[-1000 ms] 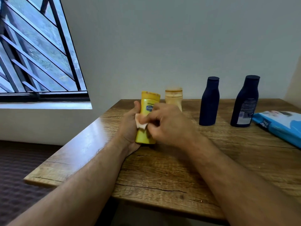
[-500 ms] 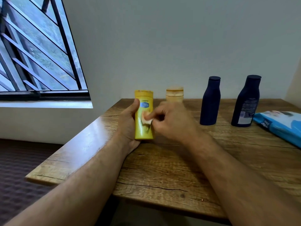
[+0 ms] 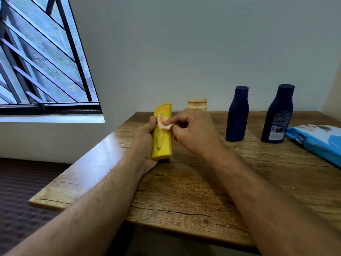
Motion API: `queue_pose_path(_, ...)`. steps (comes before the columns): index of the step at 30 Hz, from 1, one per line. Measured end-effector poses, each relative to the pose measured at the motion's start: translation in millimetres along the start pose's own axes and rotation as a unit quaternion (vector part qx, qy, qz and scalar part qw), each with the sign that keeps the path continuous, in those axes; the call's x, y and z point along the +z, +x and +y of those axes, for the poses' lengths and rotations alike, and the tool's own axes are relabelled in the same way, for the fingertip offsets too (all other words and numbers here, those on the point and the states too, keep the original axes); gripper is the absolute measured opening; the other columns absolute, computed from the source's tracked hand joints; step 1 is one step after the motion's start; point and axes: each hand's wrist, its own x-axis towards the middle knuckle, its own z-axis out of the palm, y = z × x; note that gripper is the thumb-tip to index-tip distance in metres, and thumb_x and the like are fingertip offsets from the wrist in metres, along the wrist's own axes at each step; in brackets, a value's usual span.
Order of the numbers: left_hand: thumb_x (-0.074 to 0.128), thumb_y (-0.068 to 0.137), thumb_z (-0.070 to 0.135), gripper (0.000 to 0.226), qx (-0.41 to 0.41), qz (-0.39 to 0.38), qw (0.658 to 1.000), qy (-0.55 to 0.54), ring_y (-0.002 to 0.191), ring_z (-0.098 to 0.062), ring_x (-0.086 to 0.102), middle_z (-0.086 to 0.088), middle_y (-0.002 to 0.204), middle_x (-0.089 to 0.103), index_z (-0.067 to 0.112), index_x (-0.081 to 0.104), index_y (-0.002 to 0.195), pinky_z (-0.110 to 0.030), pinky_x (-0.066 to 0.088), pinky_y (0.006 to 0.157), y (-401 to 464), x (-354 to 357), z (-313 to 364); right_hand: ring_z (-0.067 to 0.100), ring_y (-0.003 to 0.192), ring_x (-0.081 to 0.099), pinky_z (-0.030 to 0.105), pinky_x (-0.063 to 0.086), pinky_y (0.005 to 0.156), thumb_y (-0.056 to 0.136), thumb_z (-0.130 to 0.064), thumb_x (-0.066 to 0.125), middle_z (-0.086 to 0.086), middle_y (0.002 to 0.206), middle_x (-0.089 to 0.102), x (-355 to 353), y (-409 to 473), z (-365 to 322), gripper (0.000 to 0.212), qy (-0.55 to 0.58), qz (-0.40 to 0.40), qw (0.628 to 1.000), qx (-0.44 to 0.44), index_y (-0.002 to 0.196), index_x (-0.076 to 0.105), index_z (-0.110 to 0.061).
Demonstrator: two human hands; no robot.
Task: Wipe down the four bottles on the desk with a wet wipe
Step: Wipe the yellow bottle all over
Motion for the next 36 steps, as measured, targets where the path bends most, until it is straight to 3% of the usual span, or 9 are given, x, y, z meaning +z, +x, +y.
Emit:
queue_pose_path(6, 0.037, 0.107, 0.046, 0.055, -0.039, 0.028, 0.999, -0.021, 0.079, -0.03, 0.073, -0.019, 0.09, 0.071, 0.001, 0.068, 0.101, -0.042, 0.061, 0.069, 3, -3, 2, 0.016, 0.069, 0.07, 0.034, 0.061, 0.065, 0.077, -0.001, 0.068, -0.005, 0.073, 0.073, -9, -11, -8, 0.025, 0.064, -0.153, 0.986, 0.021, 0.084, 0.08, -0.021)
queue_pose_path(11, 0.043, 0.104, 0.047, 0.045, -0.014, -0.048, 0.997, 0.055, 0.071, -0.017, 0.07, -0.009, 0.085, 0.072, 0.011, 0.069, 0.103, -0.03, 0.057, 0.059, -5, 7, -1, 0.005, 0.059, 0.066, 0.024, 0.059, 0.058, 0.087, -0.015, 0.069, -0.011, 0.071, 0.071, -5, -5, -2, 0.017, 0.039, -0.023, 0.999, 0.027, 0.091, 0.079, -0.028)
queue_pose_path(15, 0.027, 0.104, 0.058, 0.06, 0.002, -0.092, 0.994, 0.06, 0.054, -0.009, 0.064, 0.0, 0.066, 0.069, 0.012, 0.066, 0.108, -0.021, 0.05, 0.046, -7, 13, -1, 0.003, 0.067, 0.066, 0.026, 0.059, 0.068, 0.089, -0.024, 0.07, -0.014, 0.075, 0.069, -4, -1, 2, 0.012, 0.066, 0.037, 0.997, 0.034, 0.095, 0.077, -0.031)
queue_pose_path(20, 0.029, 0.095, 0.073, 0.077, -0.002, -0.089, 0.996, 0.009, 0.068, -0.022, 0.073, -0.014, 0.079, 0.072, 0.006, 0.068, 0.104, -0.032, 0.058, 0.056, -6, 7, 3, 0.011, 0.061, 0.069, 0.025, 0.059, 0.059, 0.088, -0.013, 0.07, -0.003, 0.074, 0.073, -5, -6, -6, 0.013, 0.097, -0.073, 0.991, 0.062, 0.093, 0.079, -0.021)
queue_pose_path(24, 0.038, 0.096, 0.069, 0.066, -0.017, -0.079, 0.997, 0.019, 0.06, -0.022, 0.071, -0.011, 0.063, 0.067, 0.009, 0.063, 0.086, -0.031, 0.056, 0.051, -9, 6, 6, 0.013, 0.066, 0.071, 0.027, 0.06, 0.062, 0.085, -0.014, 0.074, -0.003, 0.074, 0.075, -11, -9, -12, 0.008, 0.13, -0.176, 0.974, 0.054, 0.091, 0.079, -0.016)
queue_pose_path(27, 0.032, 0.097, 0.07, 0.073, -0.002, -0.103, 0.993, 0.058, 0.056, -0.016, 0.063, -0.006, 0.065, 0.065, 0.015, 0.076, 0.078, -0.025, 0.05, 0.05, -7, 7, 2, 0.016, 0.065, 0.071, 0.029, 0.061, 0.062, 0.086, -0.021, 0.074, 0.002, 0.073, 0.074, -9, -7, -13, 0.009, 0.155, -0.105, 0.979, 0.077, 0.092, 0.078, -0.016)
queue_pose_path(31, 0.026, 0.094, 0.078, 0.073, -0.002, -0.127, 0.99, 0.064, 0.05, -0.011, 0.043, -0.002, 0.072, 0.056, 0.019, 0.065, 0.115, -0.022, 0.03, 0.048, 0, 3, -3, 0.004, 0.065, 0.068, 0.022, 0.058, 0.061, 0.089, -0.029, 0.07, -0.008, 0.073, 0.071, -2, -1, -9, 0.012, 0.133, 0.032, 0.988, 0.066, 0.098, 0.078, -0.024)
queue_pose_path(33, 0.024, 0.095, 0.077, 0.074, -0.004, -0.123, 0.99, 0.065, 0.051, -0.012, 0.043, -0.004, 0.073, 0.057, 0.017, 0.064, 0.114, -0.023, 0.031, 0.048, 1, 2, -5, 0.006, 0.061, 0.068, 0.02, 0.055, 0.055, 0.09, -0.025, 0.069, -0.007, 0.074, 0.071, -3, -3, -10, 0.013, 0.133, 0.028, 0.989, 0.057, 0.1, 0.078, -0.024)
queue_pose_path(36, 0.025, 0.098, 0.073, 0.073, -0.024, -0.076, 0.996, 0.047, 0.057, -0.019, 0.059, -0.01, 0.076, 0.06, 0.014, 0.068, 0.1, -0.024, 0.043, 0.048, 0, 1, -2, 0.015, 0.061, 0.071, 0.025, 0.059, 0.056, 0.088, -0.012, 0.07, -0.001, 0.074, 0.074, -7, -9, -14, 0.015, 0.124, -0.086, 0.987, 0.049, 0.096, 0.079, -0.021)
